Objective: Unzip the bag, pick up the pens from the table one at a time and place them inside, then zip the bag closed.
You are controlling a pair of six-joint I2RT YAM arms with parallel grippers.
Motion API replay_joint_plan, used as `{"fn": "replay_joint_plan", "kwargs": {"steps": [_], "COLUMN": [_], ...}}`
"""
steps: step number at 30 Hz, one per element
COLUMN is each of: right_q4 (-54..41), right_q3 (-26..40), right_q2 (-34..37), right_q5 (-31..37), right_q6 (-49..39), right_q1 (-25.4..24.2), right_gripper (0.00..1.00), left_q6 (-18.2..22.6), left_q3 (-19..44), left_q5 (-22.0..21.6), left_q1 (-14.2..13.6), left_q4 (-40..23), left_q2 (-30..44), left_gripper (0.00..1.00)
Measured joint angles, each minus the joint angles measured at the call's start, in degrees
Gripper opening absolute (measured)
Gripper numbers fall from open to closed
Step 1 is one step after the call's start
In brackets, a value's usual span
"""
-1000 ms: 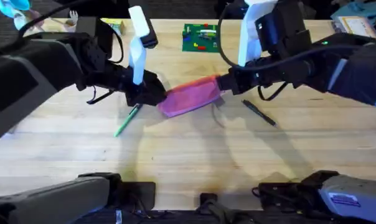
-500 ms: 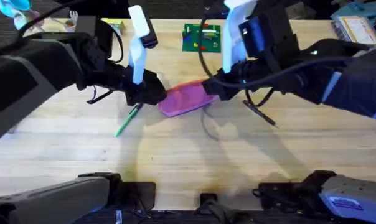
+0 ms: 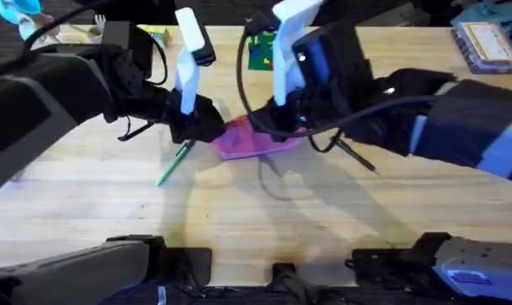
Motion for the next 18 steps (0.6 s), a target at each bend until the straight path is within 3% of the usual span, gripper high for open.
{"fn": "replay_joint_plan", "kwargs": {"steps": [10, 18], "right_q4": [7.5, 3.6], "right_q3": [0.0, 0.1], "right_q2": [3.2, 3.2], "right_q5": [-2.8, -2.8], "right_q6": [4.0, 6.8], "right_q1": [3.5, 3.5], "right_gripper": [0.028, 0.028], "left_q6": [0.0, 0.0], "left_q3": [0.0, 0.0], "left_q5": [0.2, 0.2], "left_q1": [0.0, 0.0], "left_q4": [0.0, 0.0], "left_q2": [0.0, 0.0], "left_gripper": [0.042, 0.042]}}
